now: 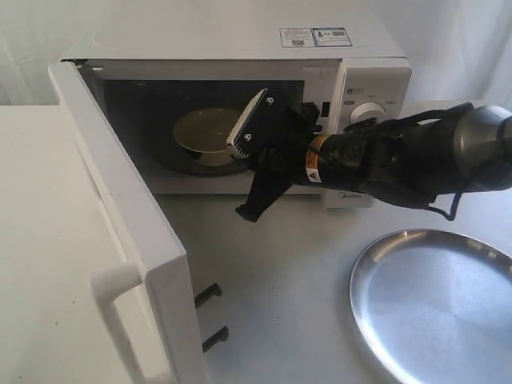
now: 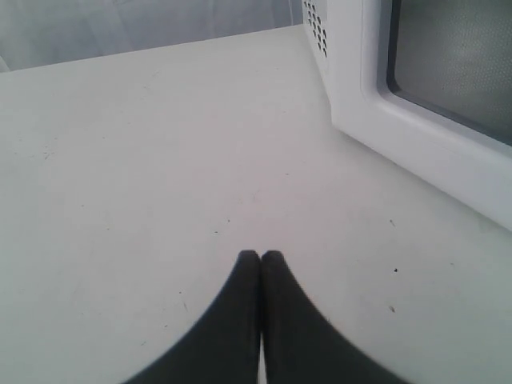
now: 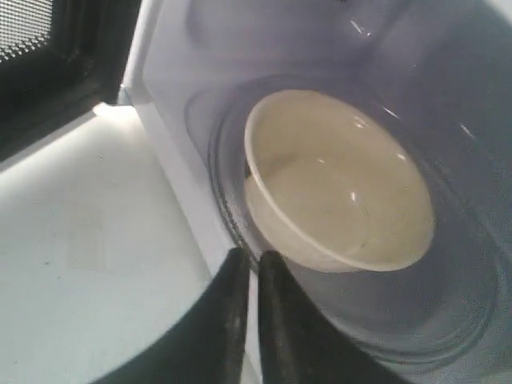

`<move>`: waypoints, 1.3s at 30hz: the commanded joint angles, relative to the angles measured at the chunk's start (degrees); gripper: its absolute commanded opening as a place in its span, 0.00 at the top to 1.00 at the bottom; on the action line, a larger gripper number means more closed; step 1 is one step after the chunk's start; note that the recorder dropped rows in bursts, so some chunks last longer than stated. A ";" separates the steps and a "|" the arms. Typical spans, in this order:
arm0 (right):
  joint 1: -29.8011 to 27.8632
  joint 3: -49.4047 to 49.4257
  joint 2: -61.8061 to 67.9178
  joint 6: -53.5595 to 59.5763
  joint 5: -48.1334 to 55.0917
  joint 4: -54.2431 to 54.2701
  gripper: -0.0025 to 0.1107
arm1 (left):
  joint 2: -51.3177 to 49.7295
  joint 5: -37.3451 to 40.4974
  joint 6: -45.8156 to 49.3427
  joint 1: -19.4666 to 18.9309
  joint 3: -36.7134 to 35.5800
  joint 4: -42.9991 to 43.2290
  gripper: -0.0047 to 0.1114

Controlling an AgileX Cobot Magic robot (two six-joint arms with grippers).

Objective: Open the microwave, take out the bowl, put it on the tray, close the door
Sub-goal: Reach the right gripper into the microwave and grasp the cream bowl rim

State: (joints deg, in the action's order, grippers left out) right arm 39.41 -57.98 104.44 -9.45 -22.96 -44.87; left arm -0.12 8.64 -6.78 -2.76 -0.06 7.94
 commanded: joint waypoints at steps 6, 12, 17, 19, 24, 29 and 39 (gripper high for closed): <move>-0.03 -6.97 5.42 11.50 2.48 0.89 0.44 | 0.12 -0.10 -0.37 0.05 0.06 -0.20 0.96; -0.03 -13.34 10.82 13.81 7.83 -2.35 0.48 | 0.12 -0.10 -0.37 0.05 0.06 -0.20 0.96; 0.09 -17.02 13.14 13.81 8.16 -3.76 0.48 | 0.12 -0.10 -0.37 0.05 0.06 -0.20 0.96; 0.19 -18.96 14.32 13.81 8.99 -4.46 0.49 | 0.12 -0.10 -0.37 0.05 0.06 -0.20 0.96; 1.25 -24.34 17.78 14.13 13.31 -6.59 0.51 | 0.12 -0.10 -0.37 0.05 0.06 -0.20 0.96; 3.56 -28.23 20.81 14.46 19.69 -6.59 0.53 | 0.12 -0.10 -0.37 0.05 0.06 -0.20 0.96; 3.99 -33.12 24.70 13.04 25.49 -5.49 0.98 | 0.12 -0.10 -0.37 0.05 0.06 -0.20 0.96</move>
State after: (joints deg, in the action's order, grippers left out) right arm 43.54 -90.39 128.57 4.15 0.82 -51.09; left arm -0.12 8.64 -6.78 -2.76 -0.06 7.94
